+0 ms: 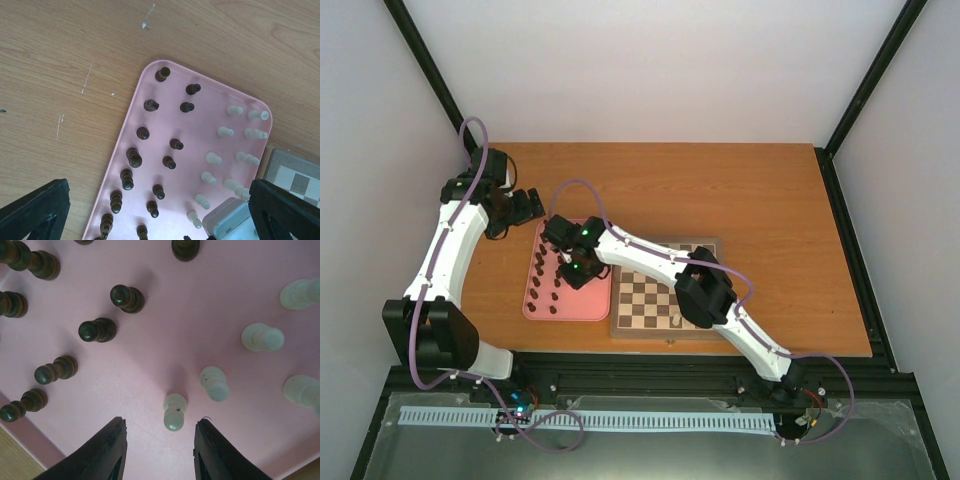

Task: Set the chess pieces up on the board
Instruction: Pick up the chess piece from the storage box.

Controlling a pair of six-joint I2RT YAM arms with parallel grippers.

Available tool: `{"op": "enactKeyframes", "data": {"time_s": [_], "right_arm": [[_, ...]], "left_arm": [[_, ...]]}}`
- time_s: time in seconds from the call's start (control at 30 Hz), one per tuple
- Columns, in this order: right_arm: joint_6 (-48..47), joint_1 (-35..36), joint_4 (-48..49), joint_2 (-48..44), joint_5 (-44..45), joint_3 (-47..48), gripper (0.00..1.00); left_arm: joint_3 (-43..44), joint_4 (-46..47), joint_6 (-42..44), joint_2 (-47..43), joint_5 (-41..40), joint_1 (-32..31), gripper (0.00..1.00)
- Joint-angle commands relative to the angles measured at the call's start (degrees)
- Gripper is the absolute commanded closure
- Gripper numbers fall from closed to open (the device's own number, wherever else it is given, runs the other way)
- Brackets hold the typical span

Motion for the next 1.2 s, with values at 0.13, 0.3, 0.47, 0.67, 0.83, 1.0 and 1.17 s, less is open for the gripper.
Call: {"op": "enactKeyframes", "data": {"time_s": [0.13,0.3,0.47,0.67,0.83,1.0,1.17], "right_arm": [[-0.66,-0.24,-1.09,2.51,-0.07,2.02,0.62],[-0.91,-0.41,-0.87,3.04,-0.76,2.23,0.66],[-0.91,-0.65,-0.82,3.37,-0.86,2.60,0.73],[-1.09,-0.76,-0.96,3.34,-1.02,2.62,0.85],[-1.60,-0.72,-1.68,-0.14,0.07,1.45,0.89],[-0.81,-0.77,-1.16,-9.78,2.06,-5.73,0.89],[1.65,-0.77,-1.94,-20.93,6.40,-17.51,0.89]], "left_arm": [[-0.01,0.64,-0.14,-0.62,-0.25,-0.19,0.00],[0.11,0.51,-0.06,-0.54,-0.56,-0.19,0.00],[0.20,0.46,-0.10,-0.34,-0.55,-0.19,0.00],[0.38,0.46,-0.09,-0.14,-0.44,-0.19,0.00],[0.62,0.33,0.01,-0.23,-0.66,-0.15,0.00],[0.47,0.21,0.09,-0.43,-0.83,-0.19,0.00],[0.31,0.20,0.10,-0.42,-1.09,-0.15,0.00]]}}
